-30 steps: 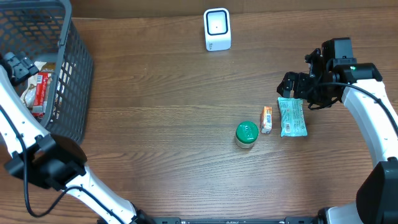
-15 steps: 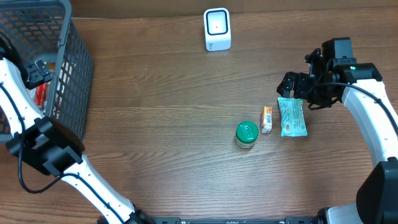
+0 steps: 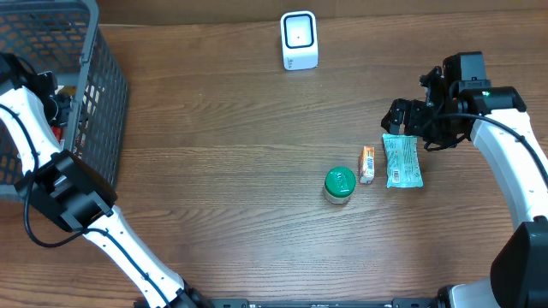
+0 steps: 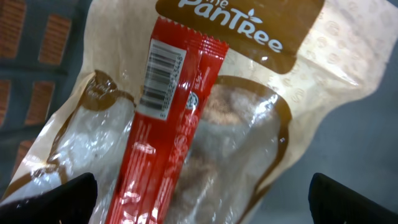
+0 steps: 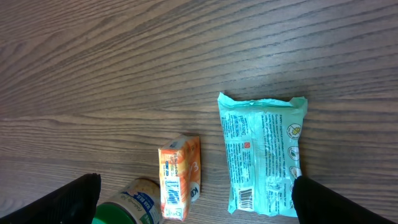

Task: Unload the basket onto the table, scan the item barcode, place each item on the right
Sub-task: 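Grasp the red snack stick pack in the basket with the left gripper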

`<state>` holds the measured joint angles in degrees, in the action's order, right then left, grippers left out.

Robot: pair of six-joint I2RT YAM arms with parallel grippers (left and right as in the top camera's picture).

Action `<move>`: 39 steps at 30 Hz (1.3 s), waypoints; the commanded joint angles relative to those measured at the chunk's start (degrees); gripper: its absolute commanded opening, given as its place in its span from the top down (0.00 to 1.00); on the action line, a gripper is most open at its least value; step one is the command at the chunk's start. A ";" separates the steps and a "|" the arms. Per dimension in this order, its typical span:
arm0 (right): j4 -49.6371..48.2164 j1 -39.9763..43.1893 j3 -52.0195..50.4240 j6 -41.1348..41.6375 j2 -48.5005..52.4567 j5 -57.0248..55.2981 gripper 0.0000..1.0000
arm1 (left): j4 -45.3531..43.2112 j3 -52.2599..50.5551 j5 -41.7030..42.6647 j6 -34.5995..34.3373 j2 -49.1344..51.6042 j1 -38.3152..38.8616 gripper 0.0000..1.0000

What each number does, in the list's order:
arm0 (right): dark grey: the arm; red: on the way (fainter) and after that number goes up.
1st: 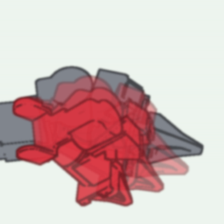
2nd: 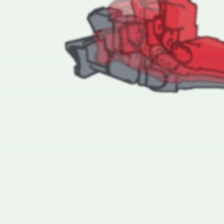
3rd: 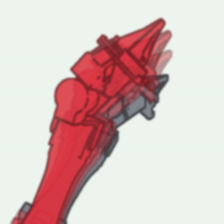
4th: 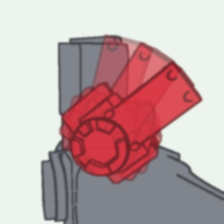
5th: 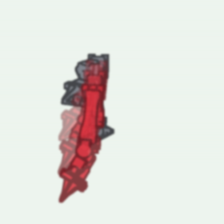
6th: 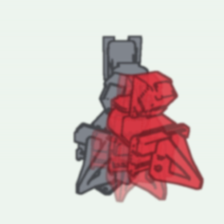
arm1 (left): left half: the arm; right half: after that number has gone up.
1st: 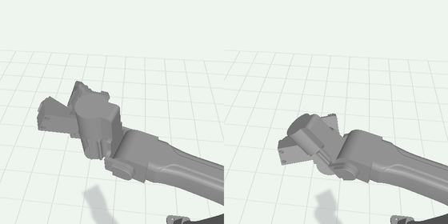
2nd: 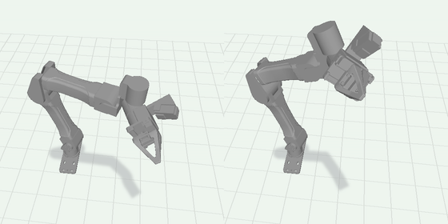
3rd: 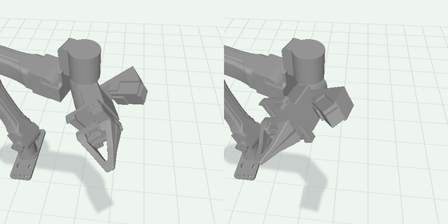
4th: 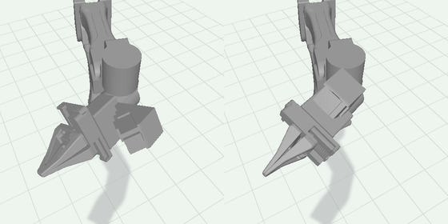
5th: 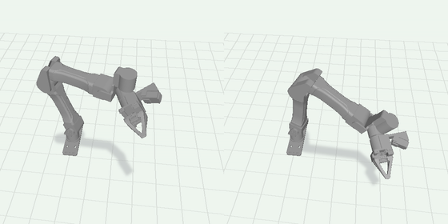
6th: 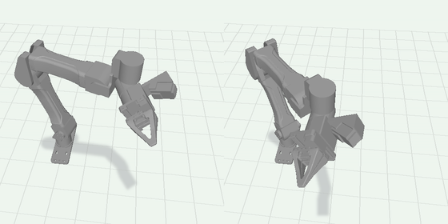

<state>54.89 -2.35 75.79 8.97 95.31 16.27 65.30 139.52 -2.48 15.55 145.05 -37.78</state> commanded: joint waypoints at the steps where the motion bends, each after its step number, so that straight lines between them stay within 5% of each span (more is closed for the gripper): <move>1: -0.33 -0.31 0.46 0.15 -1.01 0.33 0.00 | -0.76 0.07 0.63 3.17 1.68 -0.63 0.00; 14: -0.33 -0.31 0.46 0.15 -1.01 0.33 0.00 | -0.33 -0.59 0.63 4.81 7.10 -0.74 0.02; 24: -0.33 -0.31 0.46 0.15 -1.01 0.33 0.00 | 1.33 -0.63 2.16 4.81 7.10 -0.72 0.37; 29: -0.33 -0.31 0.46 0.15 -1.01 0.33 0.00 | 1.55 -0.63 3.67 4.81 7.10 -0.72 0.66; 39: -0.33 -0.31 0.46 0.15 -1.01 0.33 0.00 | 2.23 0.07 4.04 2.54 6.60 -0.72 0.93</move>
<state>54.87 -2.35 75.79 8.99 95.31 16.29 66.24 139.79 -0.36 19.86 148.33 -38.04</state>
